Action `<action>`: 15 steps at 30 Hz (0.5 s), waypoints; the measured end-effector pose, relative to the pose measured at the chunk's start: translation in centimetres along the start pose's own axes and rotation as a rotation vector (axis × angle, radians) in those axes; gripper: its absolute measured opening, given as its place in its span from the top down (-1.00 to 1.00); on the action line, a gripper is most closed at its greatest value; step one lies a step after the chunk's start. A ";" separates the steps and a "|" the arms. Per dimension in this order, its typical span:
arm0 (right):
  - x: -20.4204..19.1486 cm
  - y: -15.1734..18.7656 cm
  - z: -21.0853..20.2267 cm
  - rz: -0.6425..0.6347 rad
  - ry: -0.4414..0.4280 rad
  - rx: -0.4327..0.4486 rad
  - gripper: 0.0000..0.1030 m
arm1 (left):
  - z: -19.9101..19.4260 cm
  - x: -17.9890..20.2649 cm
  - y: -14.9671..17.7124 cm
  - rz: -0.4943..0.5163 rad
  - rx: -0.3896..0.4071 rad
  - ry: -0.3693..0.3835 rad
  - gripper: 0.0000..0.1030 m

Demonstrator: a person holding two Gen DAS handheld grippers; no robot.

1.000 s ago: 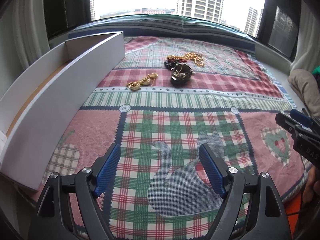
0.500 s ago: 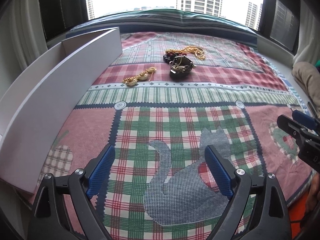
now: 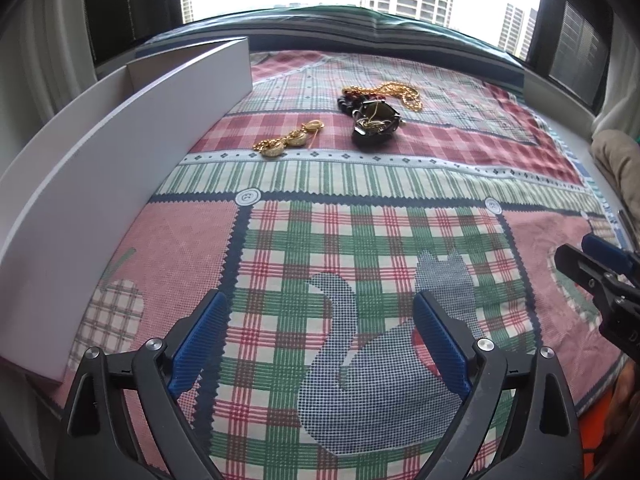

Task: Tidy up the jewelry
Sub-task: 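Move both open tools back over the remaining jewelry on the quilt, then grasp the gold hoop earrings with the left tool while the right tool grasps the gold ring cluster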

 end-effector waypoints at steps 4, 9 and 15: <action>-0.4 0.3 0.3 -0.006 -0.010 -0.011 -0.28 | 0.2 -0.2 0.1 0.001 -0.003 0.005 -0.84; -0.7 0.3 0.5 -0.007 -0.019 -0.015 -0.28 | 0.5 -0.7 -0.1 -0.003 -0.003 0.010 -0.84; -0.7 0.2 0.8 0.000 -0.021 -0.020 -0.28 | 1.2 -2.7 -1.9 -0.023 0.001 0.031 -0.84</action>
Point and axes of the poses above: each gripper's, at about its wrist camera, not at the fingertips, and z roughly the way its jaws point, x to its right, y to its underside, the point moved 6 cm from there along z, roughly the way its jaws point, and after that the axes turned 11 degrees about z, right-handed, at the moved point
